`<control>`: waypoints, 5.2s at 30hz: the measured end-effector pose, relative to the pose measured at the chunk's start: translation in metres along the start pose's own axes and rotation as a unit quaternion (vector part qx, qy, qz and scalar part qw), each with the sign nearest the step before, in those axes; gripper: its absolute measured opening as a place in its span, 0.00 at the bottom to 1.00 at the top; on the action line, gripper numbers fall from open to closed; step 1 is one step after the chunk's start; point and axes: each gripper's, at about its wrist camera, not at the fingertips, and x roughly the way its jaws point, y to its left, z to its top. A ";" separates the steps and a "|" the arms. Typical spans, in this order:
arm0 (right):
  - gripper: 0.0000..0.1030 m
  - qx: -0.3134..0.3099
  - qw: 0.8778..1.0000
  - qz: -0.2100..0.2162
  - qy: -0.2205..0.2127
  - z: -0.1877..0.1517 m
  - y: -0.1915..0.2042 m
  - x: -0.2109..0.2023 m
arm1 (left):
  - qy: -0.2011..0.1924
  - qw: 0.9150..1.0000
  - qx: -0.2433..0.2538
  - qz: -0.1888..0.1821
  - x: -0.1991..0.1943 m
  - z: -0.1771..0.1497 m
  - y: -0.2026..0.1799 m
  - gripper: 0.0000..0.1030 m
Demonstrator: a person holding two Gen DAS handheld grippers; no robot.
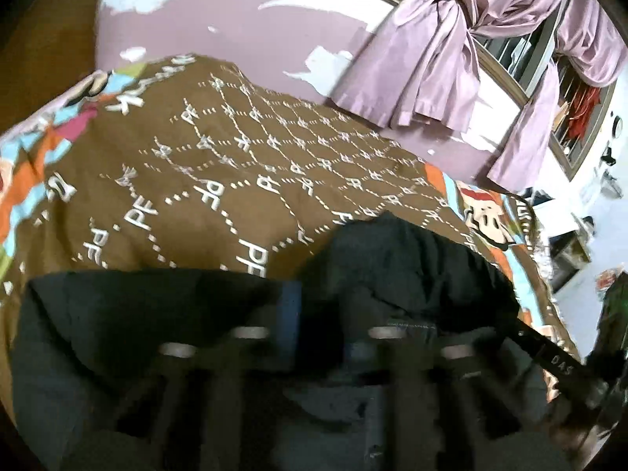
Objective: Fold large clothes
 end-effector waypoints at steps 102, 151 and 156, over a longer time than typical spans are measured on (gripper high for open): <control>0.11 -0.104 0.991 0.042 0.076 -0.124 0.019 -0.031 | 0.086 0.988 0.130 0.010 -0.030 -0.138 -0.015 0.01; 0.92 -0.123 0.991 0.015 -0.042 -0.116 0.028 -0.120 | -0.030 0.996 0.080 -0.005 -0.117 -0.135 -0.036 0.77; 0.97 -0.121 0.991 0.009 -0.060 -0.114 0.026 -0.145 | -0.046 0.993 0.109 0.017 -0.137 -0.144 -0.052 0.82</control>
